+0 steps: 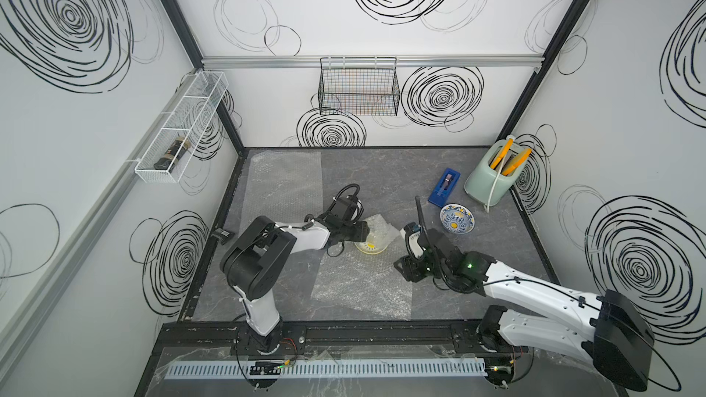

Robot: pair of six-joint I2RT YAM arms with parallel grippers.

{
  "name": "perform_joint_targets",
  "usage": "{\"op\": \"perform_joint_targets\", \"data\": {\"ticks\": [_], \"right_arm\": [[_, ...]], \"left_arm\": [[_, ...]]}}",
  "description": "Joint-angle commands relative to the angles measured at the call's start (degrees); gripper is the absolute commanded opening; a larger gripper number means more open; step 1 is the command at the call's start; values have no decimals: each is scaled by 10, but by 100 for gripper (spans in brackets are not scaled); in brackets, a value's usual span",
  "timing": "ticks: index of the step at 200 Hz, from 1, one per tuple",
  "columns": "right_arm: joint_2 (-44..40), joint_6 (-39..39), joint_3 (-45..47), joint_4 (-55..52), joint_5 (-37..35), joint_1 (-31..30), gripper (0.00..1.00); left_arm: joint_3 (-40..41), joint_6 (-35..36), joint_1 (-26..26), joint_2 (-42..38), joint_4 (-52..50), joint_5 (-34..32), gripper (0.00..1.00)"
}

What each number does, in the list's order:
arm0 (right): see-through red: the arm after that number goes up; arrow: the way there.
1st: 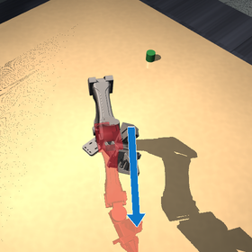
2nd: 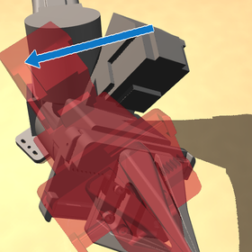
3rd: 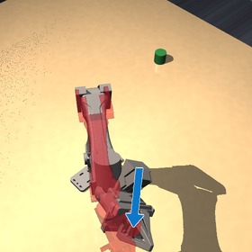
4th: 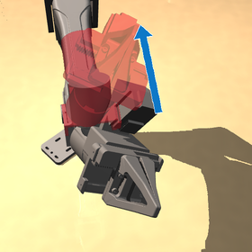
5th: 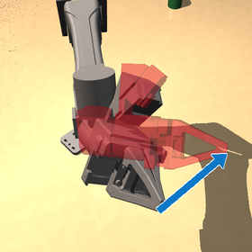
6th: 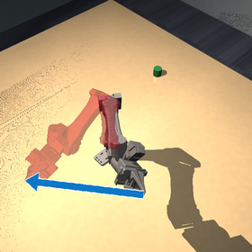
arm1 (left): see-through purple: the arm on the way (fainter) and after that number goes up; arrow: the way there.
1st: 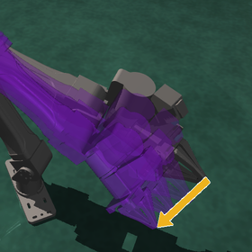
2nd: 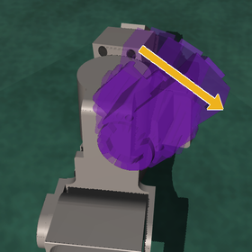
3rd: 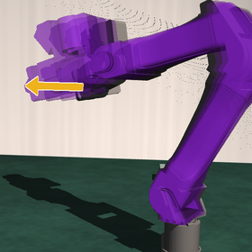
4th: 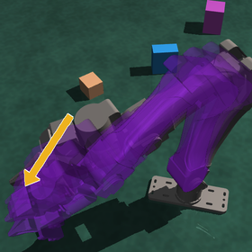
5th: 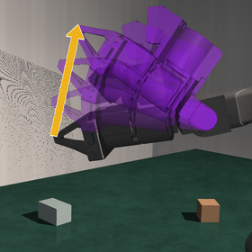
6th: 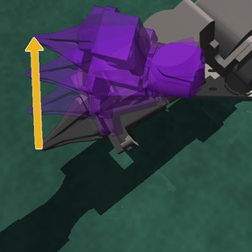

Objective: Wrap bowls in bubble wrap
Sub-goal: Wrap the bowl in bubble wrap.

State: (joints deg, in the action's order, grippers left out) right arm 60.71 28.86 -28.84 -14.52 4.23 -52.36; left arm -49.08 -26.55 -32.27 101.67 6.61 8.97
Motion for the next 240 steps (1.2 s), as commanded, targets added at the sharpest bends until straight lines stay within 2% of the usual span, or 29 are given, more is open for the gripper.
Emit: {"op": "perform_joint_targets", "data": {"ticks": [1,32,53,82,98,119,134,183,212,240], "right_arm": [[-4,102,49,8,56,-27,59],[-2,158,92,38,52,-84,62],[1,185,106,44,44,-100,63],[17,217,141,104,70,-111,62],[25,218,137,112,61,-111,51],[12,209,100,105,43,-105,28],[-5,209,72,110,40,-89,18],[-14,182,28,205,59,4,13],[55,174,-27,217,97,81,13],[152,156,-107,204,139,111,15]], "left_arm": [[9,-3,-2,-14,-2,-13,59],[9,-3,-2,-12,-1,-15,58],[10,-3,-2,-10,2,-14,58],[12,-3,-2,-9,2,-15,58],[14,-3,-2,-11,3,-15,58],[17,-3,-3,-11,6,-13,58],[18,-3,-2,-12,5,-12,58],[23,0,-4,-22,10,-9,57],[26,2,-10,-25,13,-8,56],[25,6,-16,-24,14,-6,56]]}}
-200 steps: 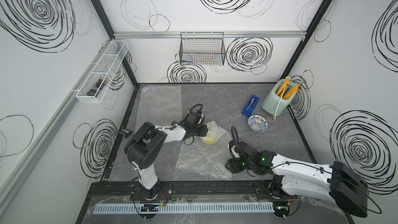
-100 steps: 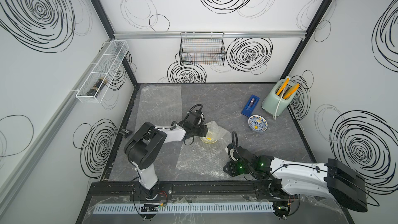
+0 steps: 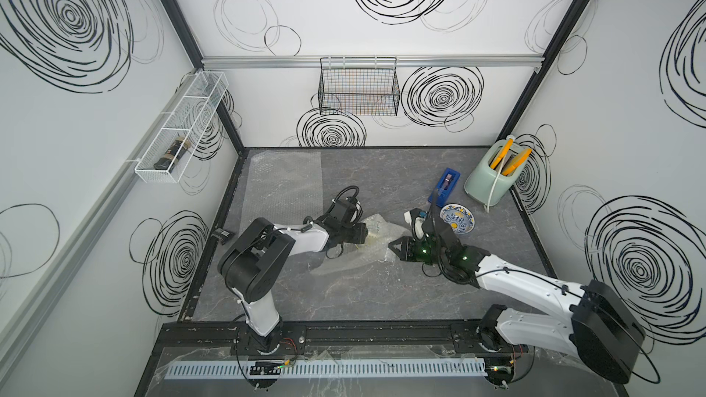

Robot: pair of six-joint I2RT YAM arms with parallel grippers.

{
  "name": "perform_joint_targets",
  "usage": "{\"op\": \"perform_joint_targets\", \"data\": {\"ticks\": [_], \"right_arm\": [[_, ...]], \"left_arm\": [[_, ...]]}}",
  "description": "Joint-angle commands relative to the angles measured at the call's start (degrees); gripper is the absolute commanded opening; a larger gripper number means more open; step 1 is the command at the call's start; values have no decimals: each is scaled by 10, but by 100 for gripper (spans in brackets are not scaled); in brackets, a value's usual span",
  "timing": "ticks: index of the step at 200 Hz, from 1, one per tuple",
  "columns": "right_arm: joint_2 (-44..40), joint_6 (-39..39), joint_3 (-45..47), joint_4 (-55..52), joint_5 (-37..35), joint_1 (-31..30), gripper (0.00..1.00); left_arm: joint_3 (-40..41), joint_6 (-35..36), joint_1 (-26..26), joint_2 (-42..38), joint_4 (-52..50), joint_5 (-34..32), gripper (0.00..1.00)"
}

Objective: Wrap bowls in bubble wrap
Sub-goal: Wrap the bowl in bubble wrap.

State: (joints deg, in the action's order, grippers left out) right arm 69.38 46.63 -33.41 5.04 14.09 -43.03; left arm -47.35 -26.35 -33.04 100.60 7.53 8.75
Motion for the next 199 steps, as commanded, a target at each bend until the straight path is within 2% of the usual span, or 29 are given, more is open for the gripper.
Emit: {"op": "perform_joint_targets", "data": {"ticks": [1,34,88,127,160,199], "right_arm": [[68,-23,-64,7,39,18,15],[163,-40,-120,9,45,22,19],[254,-69,-159,4,27,24,25],[312,-98,-190,-45,21,22,27],[323,-106,-187,-50,14,19,27],[333,-113,-190,-56,13,15,28]], "left_arm": [[8,4,-9,-14,4,-4,56],[9,8,-12,-17,3,-2,55],[19,1,-13,-25,16,8,55],[23,-5,-14,-36,13,8,57],[30,-12,-13,-68,-4,-4,64],[48,-35,-3,-129,-11,-8,81]]}}
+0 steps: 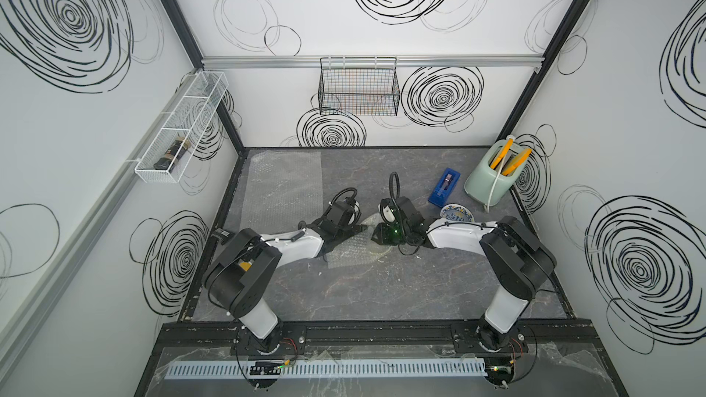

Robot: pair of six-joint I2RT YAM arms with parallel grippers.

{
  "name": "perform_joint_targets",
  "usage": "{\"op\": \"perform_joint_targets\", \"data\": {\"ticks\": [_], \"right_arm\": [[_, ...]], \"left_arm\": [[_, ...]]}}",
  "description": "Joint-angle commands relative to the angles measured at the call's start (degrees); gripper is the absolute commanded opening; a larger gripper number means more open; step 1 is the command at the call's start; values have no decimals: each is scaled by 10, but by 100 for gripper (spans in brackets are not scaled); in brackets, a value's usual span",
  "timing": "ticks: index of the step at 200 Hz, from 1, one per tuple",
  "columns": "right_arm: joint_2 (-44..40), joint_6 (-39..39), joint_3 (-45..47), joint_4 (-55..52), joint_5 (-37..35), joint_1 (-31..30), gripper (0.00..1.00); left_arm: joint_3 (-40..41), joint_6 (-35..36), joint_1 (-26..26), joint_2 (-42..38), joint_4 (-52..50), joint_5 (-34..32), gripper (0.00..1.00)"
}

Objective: Wrap bowls in bubble wrap
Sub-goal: Wrap the bowl in bubble wrap.

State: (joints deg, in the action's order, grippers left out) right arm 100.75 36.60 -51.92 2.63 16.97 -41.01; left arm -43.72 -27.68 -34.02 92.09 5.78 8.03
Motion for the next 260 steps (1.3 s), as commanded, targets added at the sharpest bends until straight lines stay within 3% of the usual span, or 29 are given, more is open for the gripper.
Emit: {"op": "perform_joint_targets", "data": {"ticks": [1,38,91,128,193,260], "right_arm": [[20,-13,-5,-32,-16,-6,28],[28,-23,-21,-44,-12,-12,29],[30,-32,-33,-52,-12,-20,31],[29,-33,-36,-54,-7,-20,32],[3,-47,-40,-71,2,-14,38],[-86,-77,-41,-104,68,29,54]], "left_arm": [[13,-23,7,-46,8,0,82],[55,-58,24,-109,68,60,100],[76,-53,17,-101,92,95,96],[94,-48,-2,-71,75,46,100],[87,-37,-4,-34,43,-4,83],[79,-32,-3,-29,40,0,80]]}}
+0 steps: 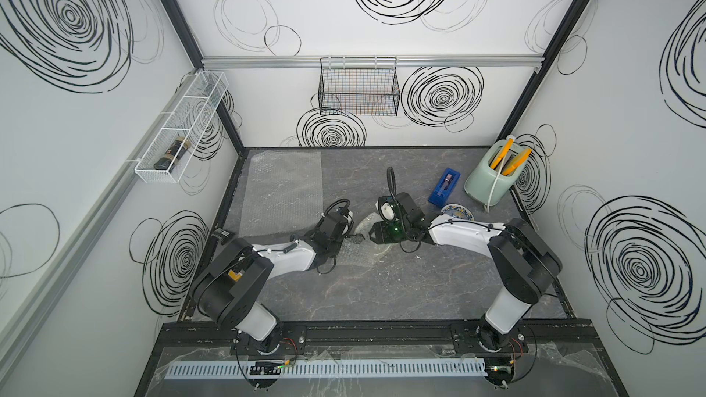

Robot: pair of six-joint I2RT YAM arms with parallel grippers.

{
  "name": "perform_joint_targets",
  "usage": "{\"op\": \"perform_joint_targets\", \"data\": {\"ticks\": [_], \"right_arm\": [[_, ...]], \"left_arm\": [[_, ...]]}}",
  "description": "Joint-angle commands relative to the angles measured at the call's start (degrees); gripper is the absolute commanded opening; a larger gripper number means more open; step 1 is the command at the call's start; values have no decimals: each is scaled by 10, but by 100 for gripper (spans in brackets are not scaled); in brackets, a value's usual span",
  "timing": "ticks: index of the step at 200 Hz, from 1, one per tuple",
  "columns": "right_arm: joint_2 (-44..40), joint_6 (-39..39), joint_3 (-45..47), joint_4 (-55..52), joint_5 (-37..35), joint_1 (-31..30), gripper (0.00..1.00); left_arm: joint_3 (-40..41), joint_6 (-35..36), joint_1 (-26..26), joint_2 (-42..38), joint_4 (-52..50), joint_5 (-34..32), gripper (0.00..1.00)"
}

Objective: Wrap bowls in bubble wrap
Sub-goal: Wrap the bowl in bubble wrap.

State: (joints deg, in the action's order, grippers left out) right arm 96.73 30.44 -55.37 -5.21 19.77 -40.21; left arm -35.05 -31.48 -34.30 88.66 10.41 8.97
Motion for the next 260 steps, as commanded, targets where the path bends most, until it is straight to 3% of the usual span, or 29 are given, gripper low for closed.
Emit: {"op": "perform_joint_targets", "data": {"ticks": [1,46,78,98,185,230,260], "right_arm": [[-46,-16,-7,-25,43,21,54],[-122,-40,18,-13,96,52,53],[-131,-60,49,7,129,51,32],[-106,-57,49,24,130,35,22],[85,-57,-31,-7,41,11,17],[127,-57,-37,-10,34,11,17],[128,-56,-42,-10,41,12,17]], "left_arm": [[-8,6,-1,5,-6,-10,80],[-11,7,-1,1,-8,-5,79],[-15,8,0,-3,-10,2,79],[-19,8,-1,-6,-12,1,79],[-19,8,-2,-31,-32,-13,82],[10,-23,-1,-170,-103,-91,99],[62,-77,5,-325,-162,-112,98]]}}
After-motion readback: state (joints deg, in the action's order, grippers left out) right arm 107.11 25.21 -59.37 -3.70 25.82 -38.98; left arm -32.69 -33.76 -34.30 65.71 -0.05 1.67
